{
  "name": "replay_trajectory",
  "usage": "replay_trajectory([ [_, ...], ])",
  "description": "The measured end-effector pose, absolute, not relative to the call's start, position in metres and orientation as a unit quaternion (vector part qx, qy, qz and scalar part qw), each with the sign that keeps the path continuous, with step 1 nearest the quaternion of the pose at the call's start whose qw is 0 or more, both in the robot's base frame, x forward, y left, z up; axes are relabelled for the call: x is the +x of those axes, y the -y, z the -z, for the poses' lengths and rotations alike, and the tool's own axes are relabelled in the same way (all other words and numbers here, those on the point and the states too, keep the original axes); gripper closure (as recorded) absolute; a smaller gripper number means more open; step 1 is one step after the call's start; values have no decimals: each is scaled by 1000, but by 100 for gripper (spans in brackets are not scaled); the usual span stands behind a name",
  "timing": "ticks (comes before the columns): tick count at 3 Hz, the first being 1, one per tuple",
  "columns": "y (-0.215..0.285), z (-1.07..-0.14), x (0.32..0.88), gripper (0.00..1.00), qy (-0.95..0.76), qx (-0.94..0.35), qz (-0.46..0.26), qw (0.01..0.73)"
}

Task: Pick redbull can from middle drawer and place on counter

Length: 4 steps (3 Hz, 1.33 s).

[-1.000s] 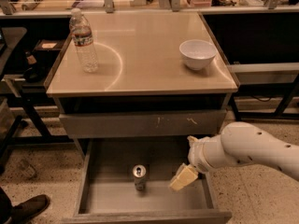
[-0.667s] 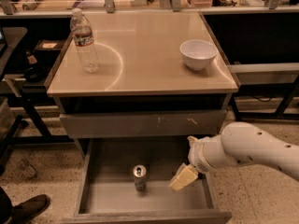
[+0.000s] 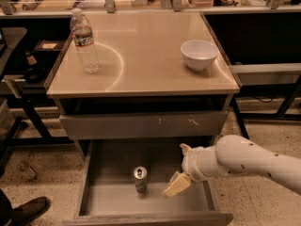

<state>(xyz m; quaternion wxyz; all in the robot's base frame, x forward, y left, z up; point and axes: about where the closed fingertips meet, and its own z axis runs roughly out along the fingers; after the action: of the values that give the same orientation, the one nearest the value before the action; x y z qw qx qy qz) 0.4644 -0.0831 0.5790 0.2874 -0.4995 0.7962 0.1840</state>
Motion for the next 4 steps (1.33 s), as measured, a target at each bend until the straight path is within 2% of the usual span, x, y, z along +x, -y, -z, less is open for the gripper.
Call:
replay_trajectory([
  [2, 50, -512, 472, 0, -768, -499, -258, 307],
  [4, 41, -488, 476, 0, -769, -487, -262, 320],
])
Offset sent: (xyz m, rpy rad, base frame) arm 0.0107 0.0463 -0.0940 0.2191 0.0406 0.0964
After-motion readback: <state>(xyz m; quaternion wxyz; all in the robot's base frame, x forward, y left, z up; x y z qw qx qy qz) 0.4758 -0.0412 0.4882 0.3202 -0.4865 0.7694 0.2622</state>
